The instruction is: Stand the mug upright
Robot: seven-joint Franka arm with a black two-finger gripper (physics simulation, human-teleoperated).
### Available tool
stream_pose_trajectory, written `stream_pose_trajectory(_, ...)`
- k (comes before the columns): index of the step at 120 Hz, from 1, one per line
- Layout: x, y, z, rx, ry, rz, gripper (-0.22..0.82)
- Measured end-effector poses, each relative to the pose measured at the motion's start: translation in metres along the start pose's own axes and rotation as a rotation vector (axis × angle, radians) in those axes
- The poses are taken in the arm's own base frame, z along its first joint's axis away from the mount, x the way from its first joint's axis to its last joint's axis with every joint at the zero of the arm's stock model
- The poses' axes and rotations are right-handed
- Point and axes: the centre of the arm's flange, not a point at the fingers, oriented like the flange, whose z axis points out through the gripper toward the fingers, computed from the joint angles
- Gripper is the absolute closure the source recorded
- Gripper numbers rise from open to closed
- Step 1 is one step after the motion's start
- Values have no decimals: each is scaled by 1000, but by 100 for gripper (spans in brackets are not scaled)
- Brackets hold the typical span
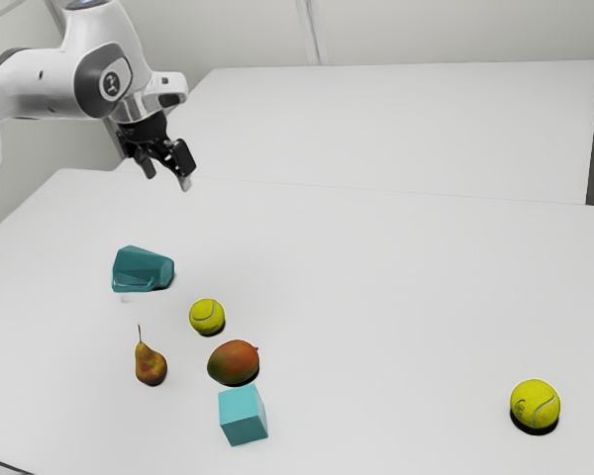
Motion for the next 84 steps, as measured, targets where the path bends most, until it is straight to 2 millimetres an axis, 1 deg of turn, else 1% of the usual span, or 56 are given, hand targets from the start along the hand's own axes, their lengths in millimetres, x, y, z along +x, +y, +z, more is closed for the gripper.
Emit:
stream_pose_trajectory(11, 0, -2, -1, -3, 2, -9, 0)
stream_pose_trajectory(18, -3, -13, -4, -4, 9, -31, 0)
stream_pose_trajectory(24, -10, -35, -5, -17, 15, -71, 0)
stream_pose_trajectory(37, -31, -100, -15, -42, 40, -180, 0)
stream_pose_trajectory(44, -33, -121, -14, -50, 38, -206, 0)
stream_pose_trajectory(52, -33, -137, -2, -82, 18, -226, 0)
stream_pose_trajectory(70, -49, -189, 48, -192, -34, -297, 0)
stream_pose_trajectory(84, -58, -214, 83, -283, -61, -326, 0)
